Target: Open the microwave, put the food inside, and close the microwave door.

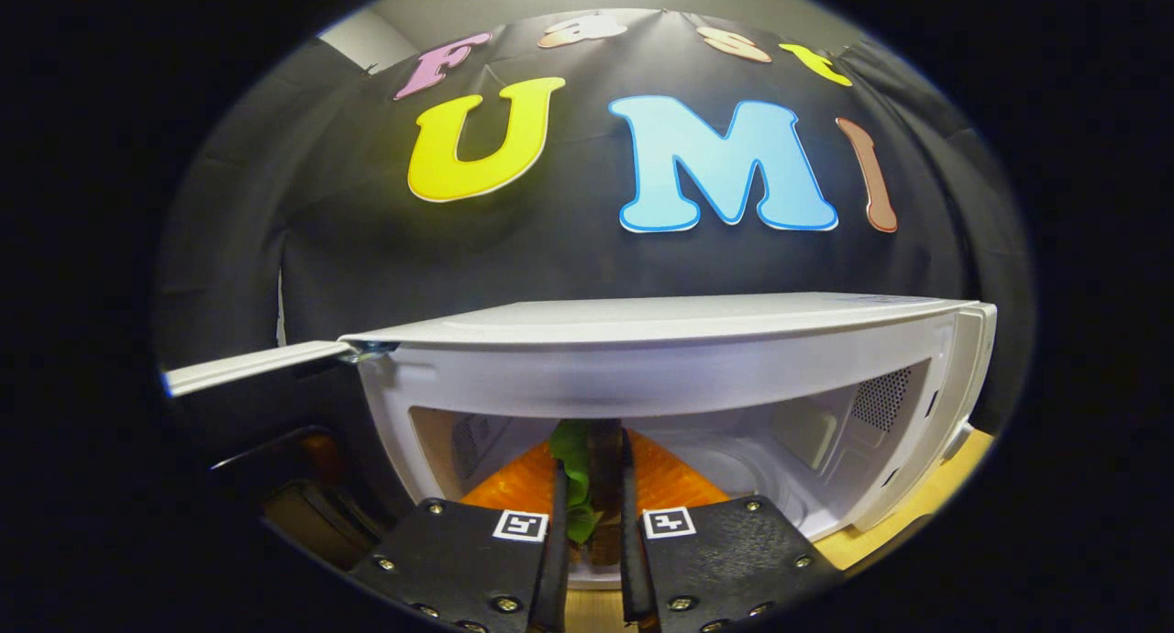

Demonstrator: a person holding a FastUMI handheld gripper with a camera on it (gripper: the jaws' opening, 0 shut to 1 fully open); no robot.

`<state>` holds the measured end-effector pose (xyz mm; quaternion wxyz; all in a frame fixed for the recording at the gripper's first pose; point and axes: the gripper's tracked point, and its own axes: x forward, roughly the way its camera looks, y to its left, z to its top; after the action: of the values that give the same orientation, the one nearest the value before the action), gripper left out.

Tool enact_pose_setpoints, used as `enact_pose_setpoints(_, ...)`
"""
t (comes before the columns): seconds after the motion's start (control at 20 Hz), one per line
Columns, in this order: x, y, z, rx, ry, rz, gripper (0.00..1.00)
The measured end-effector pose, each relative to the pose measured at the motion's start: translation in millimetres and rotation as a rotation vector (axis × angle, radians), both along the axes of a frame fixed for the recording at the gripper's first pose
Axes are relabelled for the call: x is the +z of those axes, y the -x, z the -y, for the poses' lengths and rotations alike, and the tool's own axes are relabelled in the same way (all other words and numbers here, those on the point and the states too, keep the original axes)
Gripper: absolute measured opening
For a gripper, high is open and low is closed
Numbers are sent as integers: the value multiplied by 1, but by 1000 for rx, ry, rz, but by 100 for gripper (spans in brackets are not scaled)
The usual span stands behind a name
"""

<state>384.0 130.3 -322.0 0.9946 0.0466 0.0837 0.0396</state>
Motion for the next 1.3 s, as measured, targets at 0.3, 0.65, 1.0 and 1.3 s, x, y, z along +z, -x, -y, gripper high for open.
enact_pose_setpoints(0.3, -14, -24, 33, -35, -1, -11, 27)
enact_pose_setpoints(0.65, -40, -42, 93, -154, 120, -57, 70)
enact_pose_setpoints(1.0, -37, -10, 77, -23, 100, -98, 77)
enact_pose_setpoints(1.3, 10, 71, 70, 83, 35, -73, 77)
